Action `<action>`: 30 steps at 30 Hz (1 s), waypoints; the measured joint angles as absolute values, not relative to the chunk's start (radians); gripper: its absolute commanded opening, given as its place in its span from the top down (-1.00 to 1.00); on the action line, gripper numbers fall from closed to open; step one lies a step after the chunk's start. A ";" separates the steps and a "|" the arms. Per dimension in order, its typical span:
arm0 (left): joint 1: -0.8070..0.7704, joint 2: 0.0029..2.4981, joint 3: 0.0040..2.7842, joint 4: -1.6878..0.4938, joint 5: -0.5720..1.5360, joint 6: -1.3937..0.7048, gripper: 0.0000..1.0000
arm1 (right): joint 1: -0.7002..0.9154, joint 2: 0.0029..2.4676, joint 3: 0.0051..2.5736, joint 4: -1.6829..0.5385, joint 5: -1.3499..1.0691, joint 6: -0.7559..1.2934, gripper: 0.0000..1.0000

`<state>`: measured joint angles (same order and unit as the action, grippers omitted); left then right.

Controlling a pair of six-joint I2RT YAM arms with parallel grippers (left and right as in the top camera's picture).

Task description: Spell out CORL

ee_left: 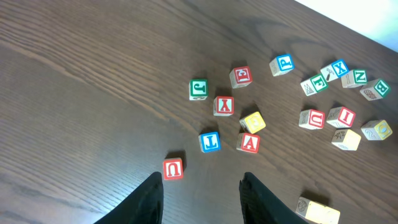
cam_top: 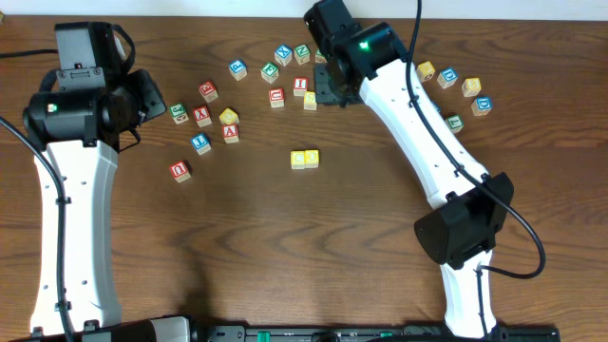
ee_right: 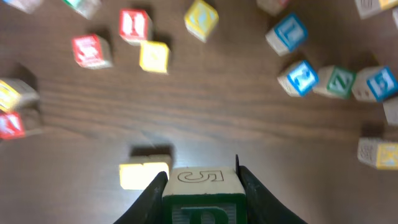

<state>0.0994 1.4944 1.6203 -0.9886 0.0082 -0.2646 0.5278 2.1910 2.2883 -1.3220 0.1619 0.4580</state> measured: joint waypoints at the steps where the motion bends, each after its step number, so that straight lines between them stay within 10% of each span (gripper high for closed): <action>1: 0.099 1.494 1.620 -0.988 0.008 -0.265 0.21 | 0.527 2.192 2.286 -1.335 0.162 0.458 0.41; 30: 0.099 1.494 1.620 -0.988 0.008 -0.265 0.20 | 0.532 2.197 1.871 -0.884 0.117 0.456 0.57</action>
